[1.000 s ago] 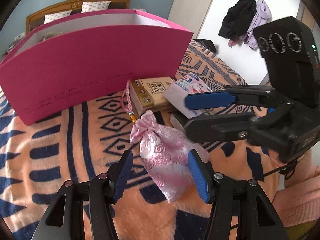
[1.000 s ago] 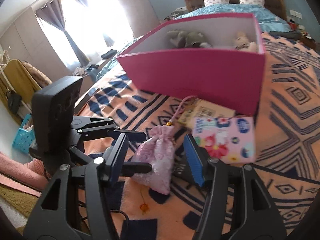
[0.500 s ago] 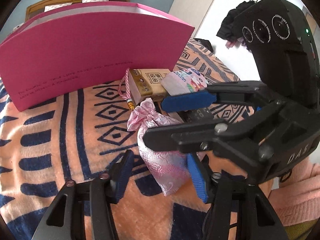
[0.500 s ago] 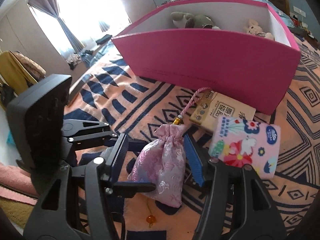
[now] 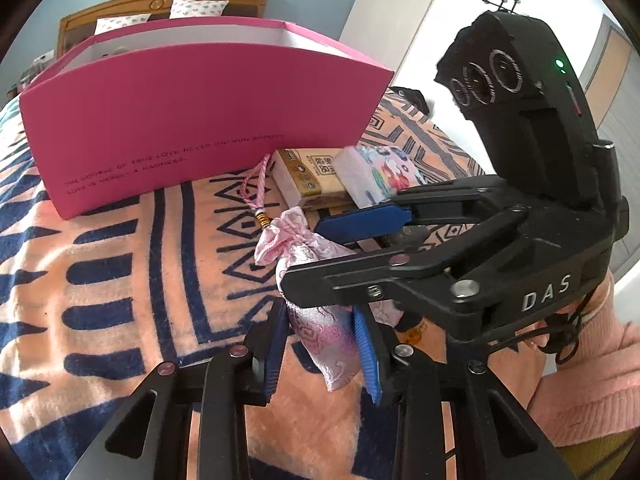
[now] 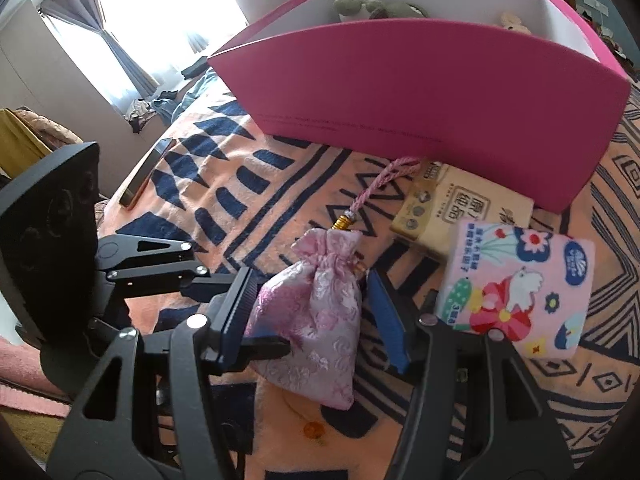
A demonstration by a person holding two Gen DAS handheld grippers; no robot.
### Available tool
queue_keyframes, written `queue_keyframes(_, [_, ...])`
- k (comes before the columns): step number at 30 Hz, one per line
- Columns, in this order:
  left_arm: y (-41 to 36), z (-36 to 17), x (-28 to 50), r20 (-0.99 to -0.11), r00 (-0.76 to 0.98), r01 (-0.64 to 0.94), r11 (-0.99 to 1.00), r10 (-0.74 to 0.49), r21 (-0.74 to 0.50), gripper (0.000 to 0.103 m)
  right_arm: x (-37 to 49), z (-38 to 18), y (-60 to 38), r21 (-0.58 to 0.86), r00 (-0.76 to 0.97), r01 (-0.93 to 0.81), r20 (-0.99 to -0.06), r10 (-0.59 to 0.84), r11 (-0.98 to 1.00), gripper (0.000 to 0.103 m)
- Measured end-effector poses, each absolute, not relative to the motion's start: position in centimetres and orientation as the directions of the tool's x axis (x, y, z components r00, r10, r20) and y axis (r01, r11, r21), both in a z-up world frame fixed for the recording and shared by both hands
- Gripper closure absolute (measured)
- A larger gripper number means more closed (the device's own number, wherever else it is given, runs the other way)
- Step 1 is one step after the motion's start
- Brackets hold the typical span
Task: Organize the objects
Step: 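Close the left gripper on the pouch and lift it, then carry the pouch into the pink box and open the left gripper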
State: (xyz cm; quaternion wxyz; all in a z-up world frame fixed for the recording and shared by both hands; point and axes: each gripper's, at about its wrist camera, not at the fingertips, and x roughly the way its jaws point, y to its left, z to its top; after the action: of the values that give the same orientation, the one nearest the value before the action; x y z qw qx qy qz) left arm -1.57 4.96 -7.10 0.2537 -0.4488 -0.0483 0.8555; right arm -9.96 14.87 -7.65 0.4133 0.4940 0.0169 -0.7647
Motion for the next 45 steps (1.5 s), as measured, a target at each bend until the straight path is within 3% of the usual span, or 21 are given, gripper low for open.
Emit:
queue_keyframes(6, [4.7, -7.2, -1.1, -0.739, -0.468, -0.395, -0.863, 0.484, -0.315, 0.07, -10.5, -8.7, 13.5, 0.383, -0.152, 0.642, -0.786, -0.6, -0.664, 0.043])
queue_keyframes(11, [4.8, -6.9, -0.8, -0.736, -0.468, -0.401, -0.86, 0.49, -0.317, 0.07, -10.5, -8.9, 13.5, 0.374, -0.164, 0.652, -0.78, -0.603, -0.66, 0.062])
queue_keyframes(14, [4.8, -6.5, -0.5, -0.725, -0.474, -0.411, -0.854, 0.5, -0.32, 0.07, -10.1, -8.6, 13.7, 0.364, -0.179, 0.661, -0.772, -0.61, -0.656, 0.065])
queue_keyframes(22, [5.2, -4.3, 0.1, -0.682, -0.487, -0.454, -0.825, 0.545, -0.336, 0.064, -9.0, -5.9, 15.4, 0.362, -0.244, 0.683, -0.705, -0.666, -0.634, 0.068])
queue_keyframes(33, [7.4, 0.2, -1.0, -0.614, -0.515, -0.514, -0.789, 0.598, -0.337, 0.064, -8.3, -0.4, 17.6, 0.324, -0.341, 0.714, -0.613, -0.712, -0.621, 0.068])
queue_keyframes(45, [7.4, 4.8, -5.1, -0.573, -0.589, -0.542, -0.804, 0.57, -0.242, 0.064, -10.4, 5.0, 19.1, 0.254, -0.44, 0.737, -0.525, -0.729, -0.627, 0.068])
